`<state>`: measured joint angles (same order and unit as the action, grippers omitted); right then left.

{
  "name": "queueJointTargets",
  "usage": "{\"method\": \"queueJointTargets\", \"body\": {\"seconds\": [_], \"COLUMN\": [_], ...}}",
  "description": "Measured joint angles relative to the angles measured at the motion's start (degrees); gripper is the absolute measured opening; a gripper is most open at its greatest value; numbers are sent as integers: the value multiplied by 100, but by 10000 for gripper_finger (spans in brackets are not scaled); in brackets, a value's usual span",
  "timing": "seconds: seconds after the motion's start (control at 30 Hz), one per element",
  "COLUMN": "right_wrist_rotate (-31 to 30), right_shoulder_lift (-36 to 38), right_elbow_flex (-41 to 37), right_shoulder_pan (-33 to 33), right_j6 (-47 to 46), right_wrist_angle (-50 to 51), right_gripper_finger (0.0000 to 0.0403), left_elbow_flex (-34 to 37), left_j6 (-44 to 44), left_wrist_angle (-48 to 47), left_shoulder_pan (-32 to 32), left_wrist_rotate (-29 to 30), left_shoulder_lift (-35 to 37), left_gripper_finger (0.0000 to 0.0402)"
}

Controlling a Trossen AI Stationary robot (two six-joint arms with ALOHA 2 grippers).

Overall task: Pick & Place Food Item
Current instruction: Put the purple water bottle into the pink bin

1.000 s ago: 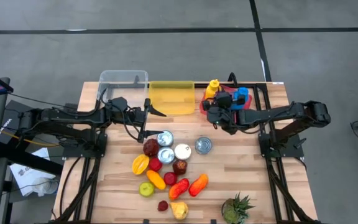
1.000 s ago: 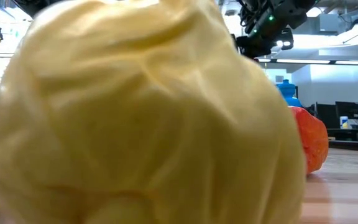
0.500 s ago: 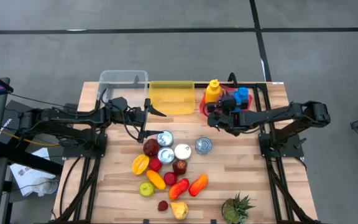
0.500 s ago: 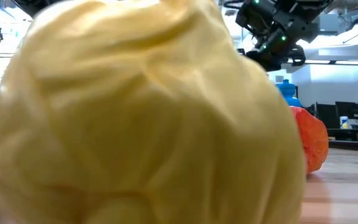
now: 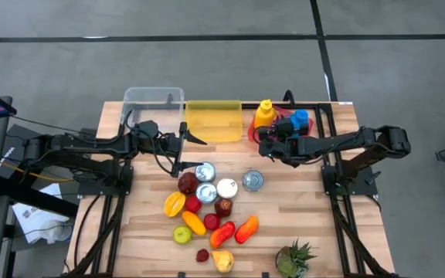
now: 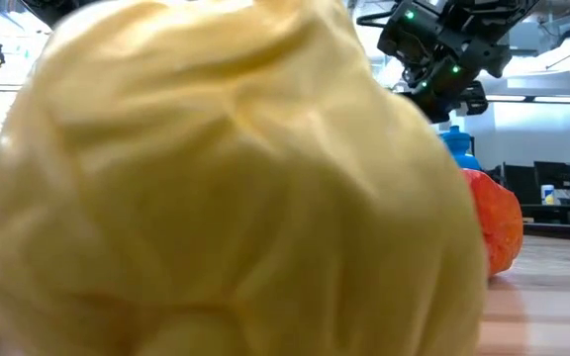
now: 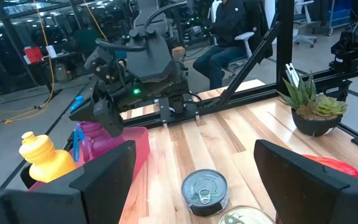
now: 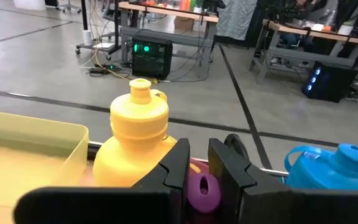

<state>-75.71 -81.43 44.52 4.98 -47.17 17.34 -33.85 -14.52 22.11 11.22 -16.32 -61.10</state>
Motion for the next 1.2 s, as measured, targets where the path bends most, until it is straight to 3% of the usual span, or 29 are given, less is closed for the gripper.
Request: {"method": "queueJointTargets", "body": {"seconds": [0.33, 0.57, 1.07, 1.2], "right_wrist_rotate": [70, 136, 90, -27], "right_shoulder_lift": [2, 1, -2, 2], "right_elbow_flex": [4, 1, -1, -3], "right_shoulder_pan": [16, 16, -16, -118], "right_j6": [53, -79, -88, -88], "right_wrist_angle": [0, -4, -2, 1], "right_gripper_finger": [37, 93, 103, 127], "left_elbow_flex": [0, 0, 0, 0], "left_j6": [0, 0, 0, 0], "left_wrist_angle": [0, 0, -8, -11], "left_shoulder_pan": [0, 0, 0, 0], "left_wrist_rotate": [0, 0, 0, 0], "left_shoulder_lift": [0, 0, 0, 0], "left_gripper_finger": [318, 318, 318, 318]}}
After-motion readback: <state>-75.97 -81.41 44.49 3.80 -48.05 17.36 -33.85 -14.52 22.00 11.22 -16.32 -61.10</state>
